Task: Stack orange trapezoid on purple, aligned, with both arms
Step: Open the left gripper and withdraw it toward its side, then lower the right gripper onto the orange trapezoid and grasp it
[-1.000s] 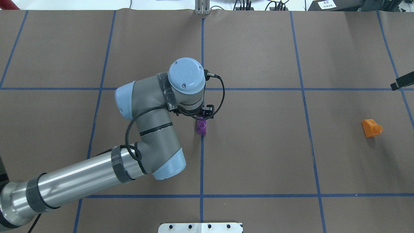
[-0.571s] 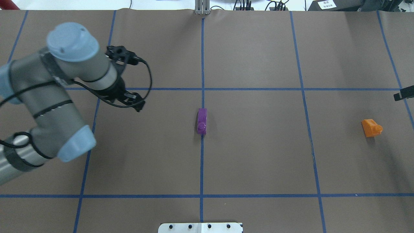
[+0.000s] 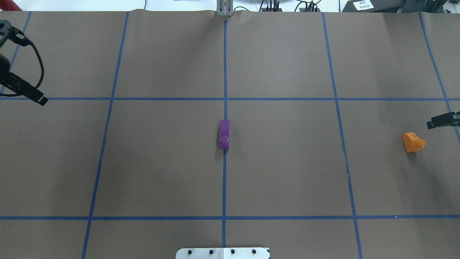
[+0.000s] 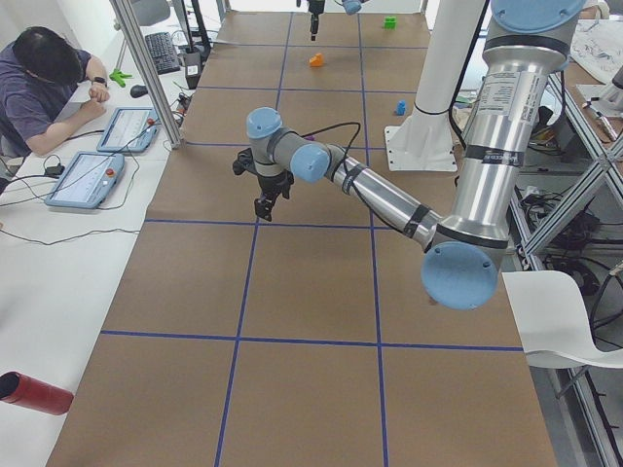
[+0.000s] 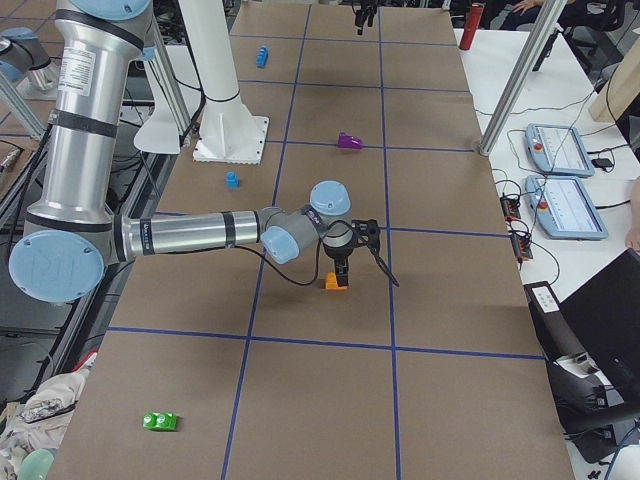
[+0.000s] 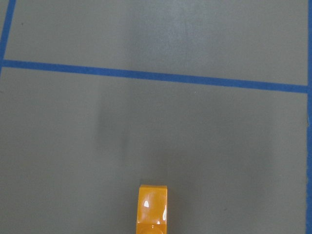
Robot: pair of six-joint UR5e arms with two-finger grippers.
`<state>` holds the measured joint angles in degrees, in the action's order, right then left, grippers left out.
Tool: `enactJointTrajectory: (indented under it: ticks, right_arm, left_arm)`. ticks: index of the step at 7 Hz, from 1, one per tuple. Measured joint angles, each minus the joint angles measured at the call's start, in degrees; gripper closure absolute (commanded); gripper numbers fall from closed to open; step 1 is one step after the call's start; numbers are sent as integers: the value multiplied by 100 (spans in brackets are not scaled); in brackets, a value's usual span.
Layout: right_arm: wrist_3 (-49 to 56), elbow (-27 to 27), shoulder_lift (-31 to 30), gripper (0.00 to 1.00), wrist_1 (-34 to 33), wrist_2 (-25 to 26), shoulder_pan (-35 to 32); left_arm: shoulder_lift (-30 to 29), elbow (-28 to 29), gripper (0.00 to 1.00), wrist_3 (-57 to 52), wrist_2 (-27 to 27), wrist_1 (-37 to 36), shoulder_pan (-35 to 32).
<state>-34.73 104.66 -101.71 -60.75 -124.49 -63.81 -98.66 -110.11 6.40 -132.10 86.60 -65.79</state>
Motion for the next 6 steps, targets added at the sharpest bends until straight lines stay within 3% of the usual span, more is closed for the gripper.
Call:
enactJointTrajectory:
  ticks: [3, 5, 6]
  right_arm:
    - [-21, -543, 110, 0, 448, 98, 469]
    - [-32, -747, 379, 1, 241, -40, 502]
    - [-32, -831, 496, 8, 132, -84, 509]
  left_arm:
    - [149, -36, 0, -108, -95, 12, -182]
    - [154, -43, 0, -83, -102, 21, -187]
    - [154, -47, 0, -75, -104, 23, -188]
